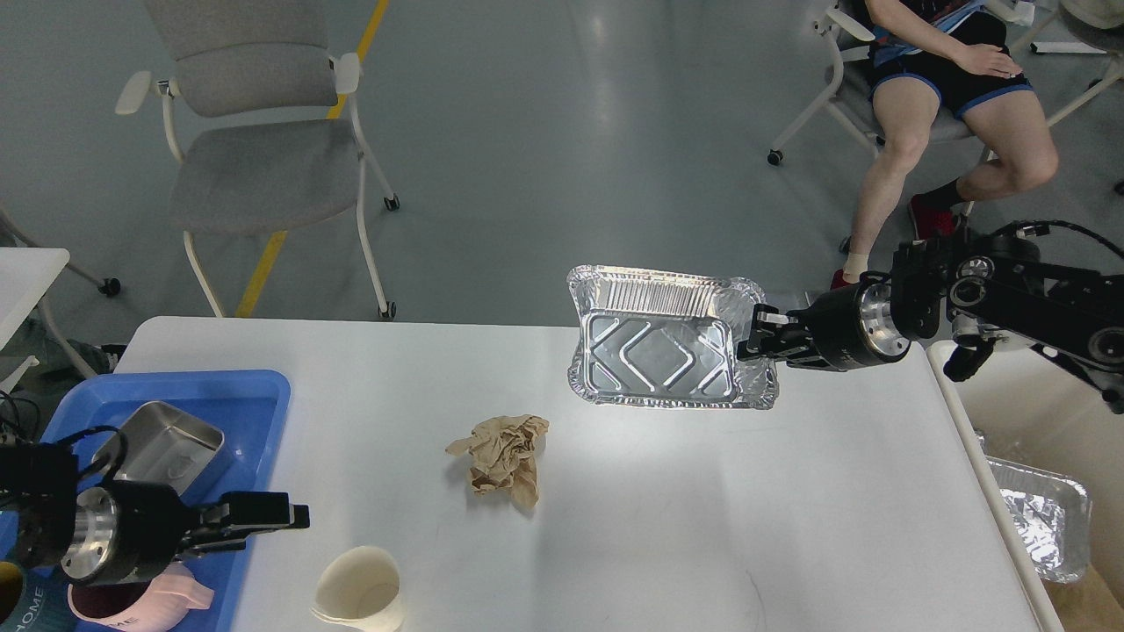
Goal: Tidy desktop
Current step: 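Grasp the cream paper cup with the left gripper and lift it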
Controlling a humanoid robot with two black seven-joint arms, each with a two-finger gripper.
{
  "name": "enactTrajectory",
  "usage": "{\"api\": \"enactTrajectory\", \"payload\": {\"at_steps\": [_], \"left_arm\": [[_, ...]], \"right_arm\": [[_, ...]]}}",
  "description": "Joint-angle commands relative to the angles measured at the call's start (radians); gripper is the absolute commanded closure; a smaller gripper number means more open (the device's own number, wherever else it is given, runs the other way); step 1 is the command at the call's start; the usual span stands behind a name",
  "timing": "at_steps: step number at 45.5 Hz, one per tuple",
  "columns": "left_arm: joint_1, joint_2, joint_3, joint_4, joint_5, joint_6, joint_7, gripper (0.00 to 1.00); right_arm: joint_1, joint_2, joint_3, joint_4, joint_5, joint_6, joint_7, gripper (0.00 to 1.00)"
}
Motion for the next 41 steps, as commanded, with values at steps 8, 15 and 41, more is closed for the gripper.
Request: {"api": "enactTrajectory", "payload": {"at_steps": [8,15,41], "left_arm": [[-0.002,-0.065,0.064,0.021,0.077,0.006,0.007,0.20],[0.004,-0.122,0.066,0.055,0.086,0.009,0.007,0.28],[0.024,-0.200,0.091,0.083,0.199,0.008,0.019,1.00]], "right_arm": [[0.001,0.000,0.002,0.002,0.000,-0.001,0.000,1.00],[0.001,-0.002,0.002,0.003,0.000,0.001,0.000,1.00],[0.001,-0.006,0.003,0.006,0.000,-0.001,0.000,1.00]]}}
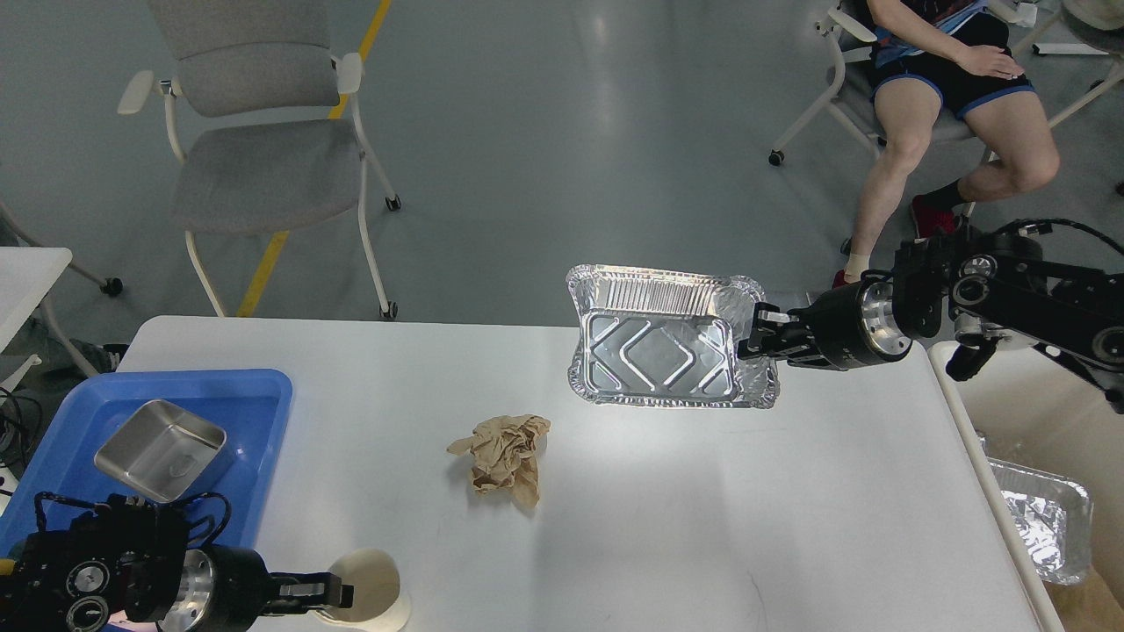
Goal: Tidy desktop
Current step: 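Grasp the cream paper cup with the left gripper and lift it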
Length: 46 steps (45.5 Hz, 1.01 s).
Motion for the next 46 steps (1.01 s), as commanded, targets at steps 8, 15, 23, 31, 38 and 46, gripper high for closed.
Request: {"api": "enactTrajectory", "payload": {"at_steps": [8,15,23,31,38,46], "left_arm": [[-0.064,0.156,-0.061,-0.056,-0.002,-0.049,-0.011,1.00],[-0.077,0.340,-0.304,-0.105,-0.134,-0.204,-0.020,1.00],[-0.090,0.495,-0.597,-0.105,-0.321,-0.355,-0.023,1.00],[-0.090,0.566,-0.731,-0.104,-0.395,-0.431,-0.023,1.00],[-0.099,0.557,-0.742,-0.099,-0.395,-0.423,-0.018,1.00],[-0.225,0.341,-0.717,-0.091,-0.362,-0.391,0.018,1.00]], "right_arm": [[0.000,-0.005,0.000,0.002,0.000,-0.001,0.000,1.00],[0.000,-0.001,0.000,0.002,0.000,-0.003,0.000,1.00],[0.000,0.002,0.000,0.002,0.000,-0.003,0.000,1.00],[0.000,0.008,0.000,0.002,0.000,-0.003,0.000,1.00],[0.000,0.010,0.002,0.002,0.000,-0.003,0.002,1.00],[0.003,0.010,0.002,0.004,0.000,-0.003,0.003,1.00]]}}
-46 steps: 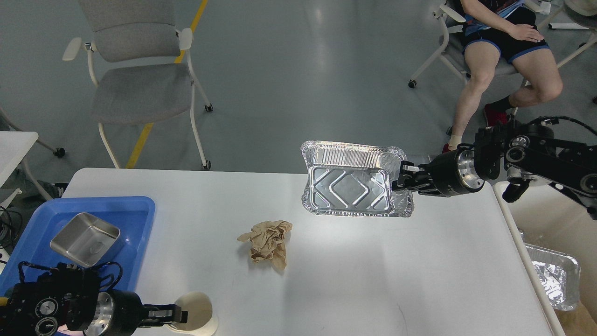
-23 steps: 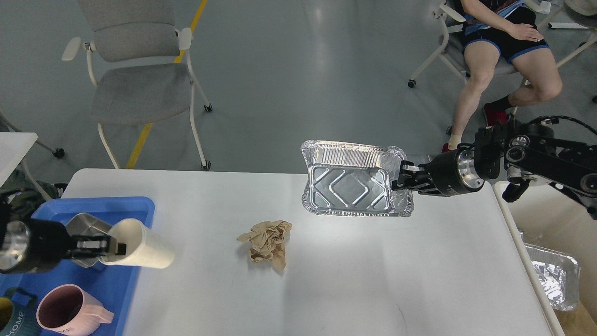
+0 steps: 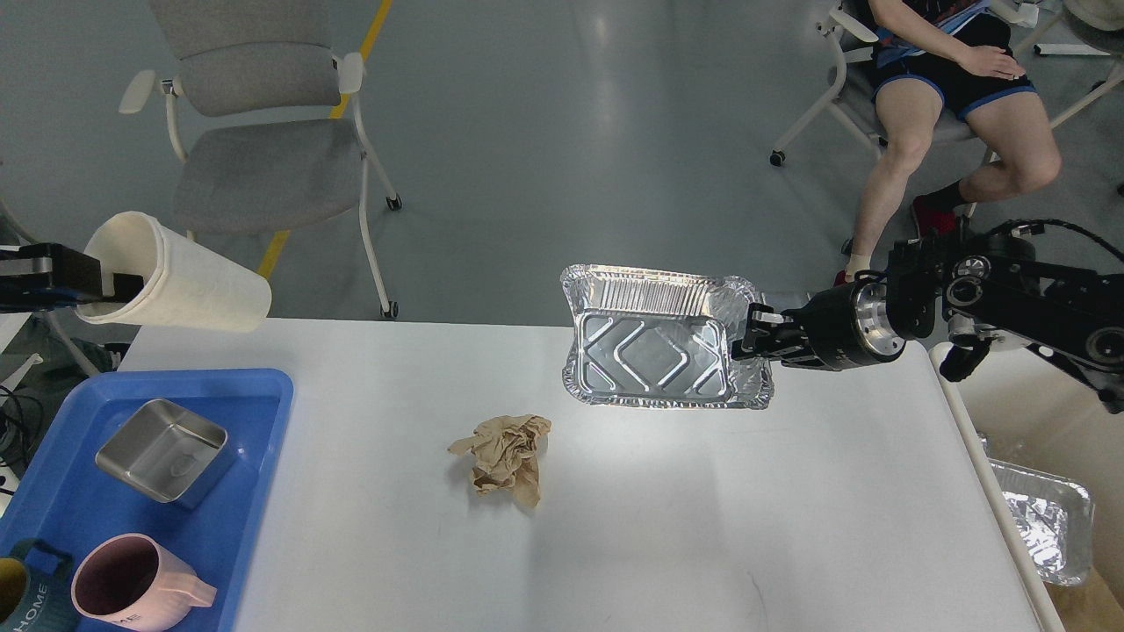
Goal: Tidy desktop
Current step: 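Grasp the cream paper cup with the left gripper and lift it, then drop the paper cup into the held foil tray, withdraw left gripper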
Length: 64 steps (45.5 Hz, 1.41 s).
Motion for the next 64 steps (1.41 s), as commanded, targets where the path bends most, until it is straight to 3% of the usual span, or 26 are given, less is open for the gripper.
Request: {"api": "enactTrajectory", "payload": {"at_steps": [1,9,17,30,40,43,47,49,58,64], "left_arm": [[-0.108,-0.205,0.024,0.008,0.045,0.005,0.031,1.00],[-0.321,-0.532,0.181,0.097,0.157,0.004,0.046,1.00],[-0.485,-0.873,0.314,0.310,0.305,0.034,0.044,1.00],[-0.466,-1.184,0.324,0.517,0.463,0.094,0.044,1.00],[-0.360,-1.286,0.322,0.565,0.540,0.137,0.044,0.98],[-0.343,-1.304,0.322,0.568,0.542,0.152,0.052,0.83],[-0.334,-1.322,0.322,0.572,0.540,0.194,0.057,0.37],[-0.334,-1.325,0.322,0.571,0.537,0.217,0.057,0.24],[-0.347,-1.310,0.314,0.559,0.528,0.229,0.054,0.08],[-0.367,-1.238,0.305,0.499,0.522,0.218,0.052,0.05]], "right_arm": [[0.002,0.000,0.000,0.001,0.000,0.002,0.002,1.00],[0.002,-0.005,0.003,0.009,0.000,0.002,0.002,1.00],[0.002,-0.003,0.005,0.009,0.000,0.002,0.002,1.00],[0.002,-0.005,0.017,0.009,0.002,0.002,0.002,1.00],[0.002,-0.006,0.017,0.011,0.002,0.002,0.002,1.00],[0.002,-0.006,0.019,0.009,0.002,0.002,0.002,1.00],[0.002,-0.005,0.019,0.011,0.002,0.002,0.002,1.00],[0.002,-0.005,0.019,0.011,0.002,0.002,0.002,1.00],[0.002,-0.005,0.017,0.011,0.002,0.002,0.002,1.00],[0.002,-0.005,0.017,0.011,0.002,0.002,0.002,1.00]]}}
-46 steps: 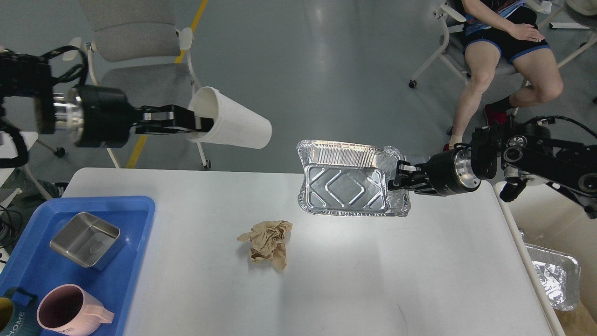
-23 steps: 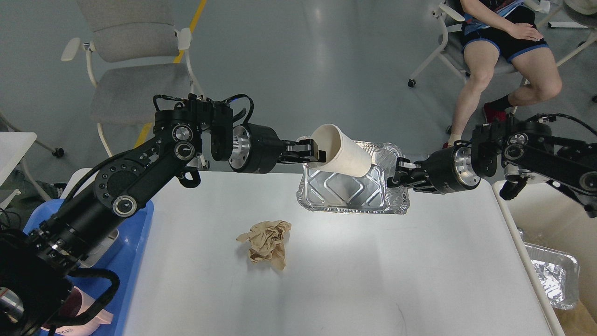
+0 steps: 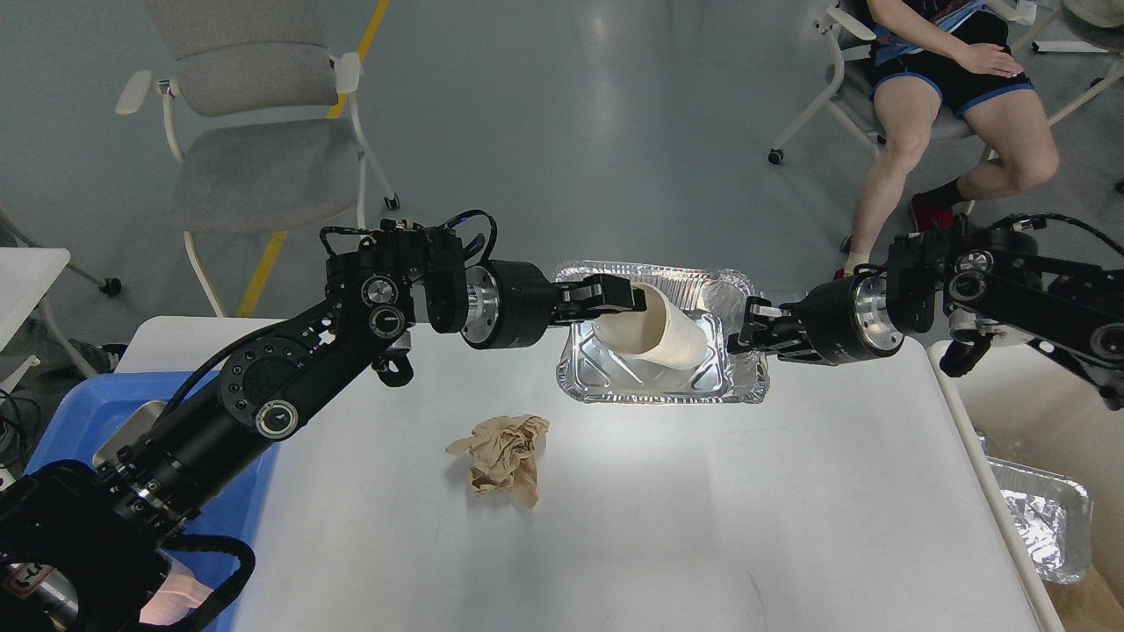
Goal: Tidy desktop
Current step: 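Drop the paper cup into the held foil tray, withdraw left gripper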
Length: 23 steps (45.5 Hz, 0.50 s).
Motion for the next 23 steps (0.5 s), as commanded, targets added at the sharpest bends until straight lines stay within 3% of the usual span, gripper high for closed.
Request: {"api": "enactTrajectory", "payload": {"at_steps": [1,7,12,23], "left_arm": [[-0.020,0.084,-0.007,-0.072,-0.012,-0.012,-0.003,0.05],[-0.021,0.249,-0.002,-0.237,-0.069,-0.046,-0.001,0.05],[0.005,0.467,0.009,-0.392,-0.118,-0.059,-0.004,0.05],[0.106,0.904,0.007,-0.462,-0.229,-0.113,-0.027,0.06]], "right_arm": [[0.000,0.000,0.001,0.000,0.000,0.000,0.000,1.00],[-0.002,0.000,-0.001,0.000,0.000,0.000,0.000,1.00],[-0.002,0.003,0.001,0.000,0.000,0.000,0.000,1.00],[-0.008,0.008,0.001,0.000,-0.002,-0.002,0.000,1.00]]}}
